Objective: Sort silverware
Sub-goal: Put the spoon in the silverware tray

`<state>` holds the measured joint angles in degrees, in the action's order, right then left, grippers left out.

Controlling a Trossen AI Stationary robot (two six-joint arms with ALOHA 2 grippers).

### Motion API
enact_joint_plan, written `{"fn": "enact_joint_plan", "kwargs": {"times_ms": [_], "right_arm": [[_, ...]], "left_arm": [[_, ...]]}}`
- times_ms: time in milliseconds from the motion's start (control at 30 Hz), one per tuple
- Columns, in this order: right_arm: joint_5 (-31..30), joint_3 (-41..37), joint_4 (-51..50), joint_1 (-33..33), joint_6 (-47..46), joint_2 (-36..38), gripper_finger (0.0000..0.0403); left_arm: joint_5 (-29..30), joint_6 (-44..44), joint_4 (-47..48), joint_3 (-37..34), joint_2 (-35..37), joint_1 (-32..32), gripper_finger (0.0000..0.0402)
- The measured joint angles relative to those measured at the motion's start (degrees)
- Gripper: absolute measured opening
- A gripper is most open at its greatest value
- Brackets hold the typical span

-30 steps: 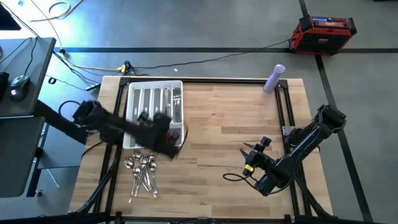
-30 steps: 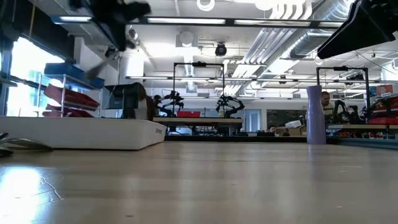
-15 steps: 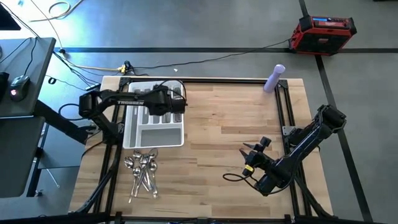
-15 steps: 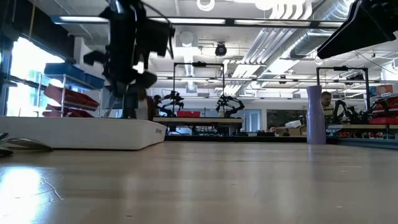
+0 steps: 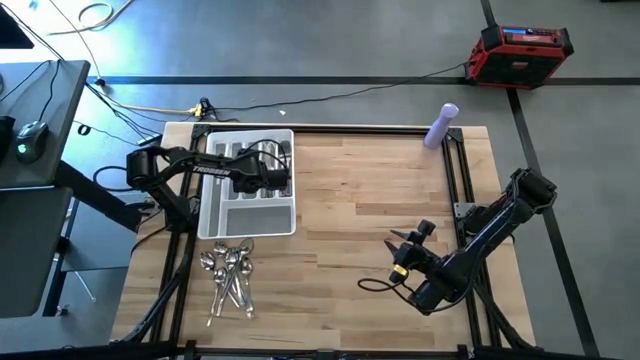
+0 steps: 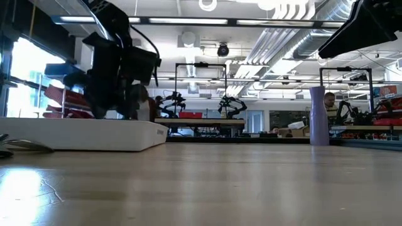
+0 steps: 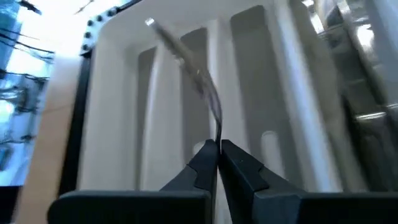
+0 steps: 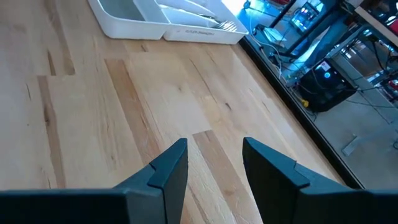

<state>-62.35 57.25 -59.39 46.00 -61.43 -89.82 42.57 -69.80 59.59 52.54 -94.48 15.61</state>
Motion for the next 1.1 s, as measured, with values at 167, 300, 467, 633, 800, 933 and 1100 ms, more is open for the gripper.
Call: {"fn": "enact_joint_plan", "kwargs": {"times_ms": [167, 300, 467, 633, 800, 933, 1100], "right_arm": [[0.42, 0.00, 0.38, 0.00, 0.00, 0.00, 0.0138], [0.42, 0.00, 0.38, 0.00, 0.30, 0.00, 0.0138], [0.42, 0.00, 0.40, 0.00, 0.52, 0.00, 0.0138], [0.43, 0.00, 0.51, 0.00, 1.05, 0.00, 0.0138], [1.01, 0.00, 0.93, 0.00, 0.90, 0.00, 0.0138], [1.62, 0.00, 1.94, 0.00, 0.94, 0.00, 0.0138], [1.92, 0.00, 2.31, 0.00, 1.41, 0.00, 0.0138]], "left_arm": [[-3.49, 2.91, -4.08, -0.25, 0.00, 1.28, 0.0010], [-5.16, 3.15, -3.88, -0.25, -0.02, 1.58, 0.0041], [-5.56, 2.98, 3.34, 1.14, 0.43, 1.42, 0.0092], [-8.69, 2.46, 22.06, 6.19, 3.72, -4.42, 0.0129], [-20.49, -4.04, 21.12, 6.17, 9.79, -23.71, 0.0143], [-28.07, -16.83, 13.11, 4.19, 11.41, -41.82, 0.0142], [-30.20, -32.65, 3.99, 4.15, 9.98, -59.82, 0.0144]]}}
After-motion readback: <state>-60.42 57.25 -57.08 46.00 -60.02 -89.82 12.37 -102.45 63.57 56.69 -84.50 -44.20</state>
